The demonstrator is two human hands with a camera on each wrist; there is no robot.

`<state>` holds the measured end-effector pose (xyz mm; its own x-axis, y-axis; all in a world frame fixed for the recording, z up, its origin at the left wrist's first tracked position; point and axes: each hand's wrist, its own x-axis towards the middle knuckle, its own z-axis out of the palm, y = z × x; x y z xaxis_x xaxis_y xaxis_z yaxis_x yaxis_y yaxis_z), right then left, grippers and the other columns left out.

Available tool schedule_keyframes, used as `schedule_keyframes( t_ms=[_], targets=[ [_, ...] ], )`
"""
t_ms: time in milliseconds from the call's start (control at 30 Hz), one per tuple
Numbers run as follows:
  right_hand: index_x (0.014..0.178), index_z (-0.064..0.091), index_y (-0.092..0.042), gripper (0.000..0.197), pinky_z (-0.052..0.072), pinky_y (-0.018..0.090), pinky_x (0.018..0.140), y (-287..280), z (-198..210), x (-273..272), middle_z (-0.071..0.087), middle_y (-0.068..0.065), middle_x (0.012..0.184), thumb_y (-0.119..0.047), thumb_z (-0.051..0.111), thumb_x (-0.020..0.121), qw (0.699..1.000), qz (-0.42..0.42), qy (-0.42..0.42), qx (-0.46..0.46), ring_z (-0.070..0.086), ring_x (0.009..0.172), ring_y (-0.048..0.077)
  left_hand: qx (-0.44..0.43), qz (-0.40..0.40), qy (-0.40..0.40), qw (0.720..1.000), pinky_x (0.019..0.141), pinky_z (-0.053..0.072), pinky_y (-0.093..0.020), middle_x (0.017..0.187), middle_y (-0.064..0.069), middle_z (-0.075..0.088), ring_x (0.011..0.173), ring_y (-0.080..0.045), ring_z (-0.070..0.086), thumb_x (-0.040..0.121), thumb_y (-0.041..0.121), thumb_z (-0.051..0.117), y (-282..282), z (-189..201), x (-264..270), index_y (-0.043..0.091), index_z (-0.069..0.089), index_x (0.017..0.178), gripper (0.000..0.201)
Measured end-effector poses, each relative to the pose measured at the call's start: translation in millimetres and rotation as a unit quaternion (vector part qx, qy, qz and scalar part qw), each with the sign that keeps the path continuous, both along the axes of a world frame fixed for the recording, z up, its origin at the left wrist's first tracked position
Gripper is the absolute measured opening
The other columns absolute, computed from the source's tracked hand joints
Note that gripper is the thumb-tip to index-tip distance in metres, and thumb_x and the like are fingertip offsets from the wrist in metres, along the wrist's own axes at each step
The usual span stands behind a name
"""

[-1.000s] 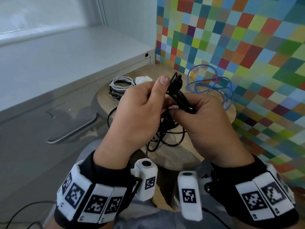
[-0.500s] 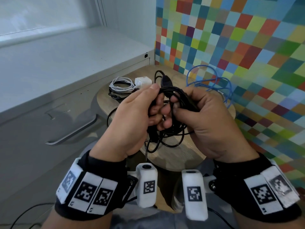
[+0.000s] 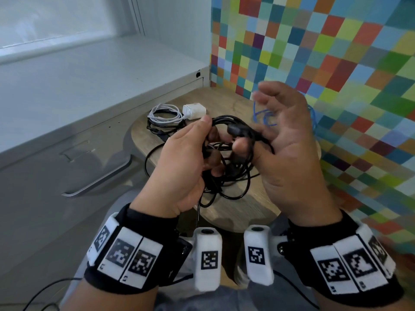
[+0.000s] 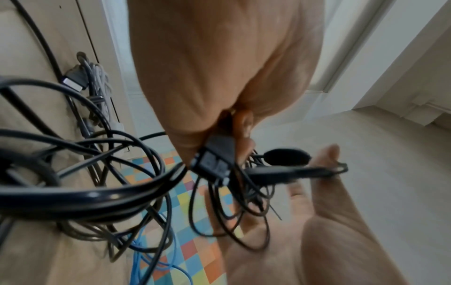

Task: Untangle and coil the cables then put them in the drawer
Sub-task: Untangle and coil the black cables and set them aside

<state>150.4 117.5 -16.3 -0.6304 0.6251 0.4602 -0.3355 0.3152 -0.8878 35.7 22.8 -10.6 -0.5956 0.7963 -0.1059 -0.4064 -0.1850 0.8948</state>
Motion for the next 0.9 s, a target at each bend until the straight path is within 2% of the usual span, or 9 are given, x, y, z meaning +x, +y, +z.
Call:
schedule_keyframes(
  t_ms=[100, 167, 267, 367, 533, 700, 800, 867, 900],
  targets=[
    [0.112, 0.072, -0.033, 0.027, 0.049, 0.044, 0.103, -0.9, -0.4, -1.3, 0.05, 0.003, 0.138, -0.023, 0.078, 0.087, 0.995, -0.036, 0.025, 0.085, 0.052, 0.124, 0.025, -0.004, 0.013, -0.008, 1.0, 0.043, 0.029, -0.023, 0.063, 0.005, 0.059, 0.043, -0.009, 0.03, 0.11, 0.028, 0.041, 0.4, -0.4, -2.3, 0.012, 0.049, 0.086, 0.03],
    [0.102, 0.075, -0.019, 0.009, 0.046, 0.029, 0.098, -0.1, 0.5, 1.1, 0.05, 0.018, 0.119, -0.017, 0.072, 0.094, 0.986, -0.066, 0.037, 0.147, 0.05, 0.114, 0.019, 0.003, 0.017, -0.014, 1.0, 0.042, 0.029, -0.022, 0.071, -0.001, 0.059, 0.044, -0.011, 0.028, 0.11, 0.029, 0.04, 0.4, 0.7, -2.7, 0.014, 0.047, 0.081, 0.033],
    [0.118, 0.065, -0.013, 0.019, 0.049, 0.028, 0.08, 1.2, 3.5, 7.1, 0.063, 0.006, 0.098, -0.008, 0.06, 0.1, 0.989, -0.022, 0.079, 0.122, 0.058, 0.084, 0.003, 0.02, 0.011, -0.012, 1.0, 0.04, 0.028, -0.022, 0.071, -0.004, 0.052, 0.044, -0.011, 0.026, 0.11, 0.031, 0.04, -0.8, 0.3, -6.0, 0.016, 0.046, 0.077, 0.036],
    [0.106, 0.072, -0.009, 0.015, 0.047, 0.041, 0.061, 8.0, 6.2, 16.7, 0.067, 0.0, 0.082, -0.007, 0.059, 0.101, 0.991, 0.099, 0.091, -0.007, 0.056, 0.059, 0.023, 0.039, -0.001, -0.033, 0.999, 0.038, 0.025, -0.021, 0.065, 0.001, 0.041, 0.041, -0.007, 0.025, 0.11, 0.033, 0.039, -3.5, 1.5, -11.3, 0.018, 0.045, 0.075, 0.038],
    [0.11, 0.075, -0.009, 0.049, 0.057, 0.047, 0.09, 24.1, 6.6, 38.4, 0.075, 0.018, 0.111, 0.013, 0.037, 0.088, 0.968, 0.228, 0.047, -0.094, 0.073, 0.101, 0.04, 0.053, 0.013, -0.031, 0.998, 0.039, 0.021, -0.021, 0.065, 0.003, 0.034, 0.043, -0.007, 0.021, 0.108, 0.033, 0.039, -10.3, 7.4, -21.6, 0.019, 0.045, 0.073, 0.038],
    [0.105, 0.075, 0.004, 0.058, 0.053, 0.05, 0.086, 38.3, 16.9, 54.5, 0.07, 0.031, 0.104, -0.025, 0.028, 0.088, 0.942, 0.276, 0.03, -0.189, 0.069, 0.083, 0.044, 0.061, 0.02, 0.01, 0.998, 0.041, 0.017, -0.021, 0.079, 0.001, 0.052, 0.044, -0.007, 0.022, 0.108, 0.029, 0.04, -13.4, 10.3, -21.8, 0.017, 0.046, 0.074, 0.037],
    [0.09, 0.082, -0.008, 0.05, 0.049, 0.047, 0.073, 39.9, 26.6, 59.5, 0.073, 0.024, 0.092, -0.04, 0.043, 0.089, 0.96, 0.222, -0.042, -0.164, 0.063, 0.068, 0.035, 0.057, 0.013, 0.014, 0.998, 0.042, 0.012, -0.025, 0.081, 0.005, 0.063, 0.042, -0.01, 0.031, 0.108, 0.03, 0.04, -16.5, 13.6, -20.7, 0.016, 0.042, 0.076, 0.035],
    [0.084, 0.083, -0.018, 0.024, 0.05, 0.042, 0.064, 40.6, 27.5, 60.9, 0.077, 0.013, 0.087, -0.016, 0.061, 0.091, 0.988, 0.11, -0.095, -0.059, 0.065, 0.067, 0.028, 0.05, 0.01, 0.014, 0.999, 0.039, 0.013, -0.024, 0.083, 0.002, 0.064, 0.039, -0.012, 0.038, 0.108, 0.031, 0.04, -18.7, 16.0, -21.1, 0.016, 0.042, 0.076, 0.035],
    [0.085, 0.084, -0.021, 0.03, 0.052, 0.039, 0.063, 41.6, 26.4, 62.0, 0.078, 0.009, 0.087, -0.004, 0.062, 0.094, 0.991, 0.049, -0.124, 0.019, 0.068, 0.07, 0.024, 0.046, 0.007, 0.012, 0.999, 0.038, 0.013, -0.024, 0.085, -0.001, 0.065, 0.038, -0.013, 0.04, 0.107, 0.032, 0.04, -19.4, 17.2, -21.2, 0.016, 0.042, 0.075, 0.036]
  ],
)
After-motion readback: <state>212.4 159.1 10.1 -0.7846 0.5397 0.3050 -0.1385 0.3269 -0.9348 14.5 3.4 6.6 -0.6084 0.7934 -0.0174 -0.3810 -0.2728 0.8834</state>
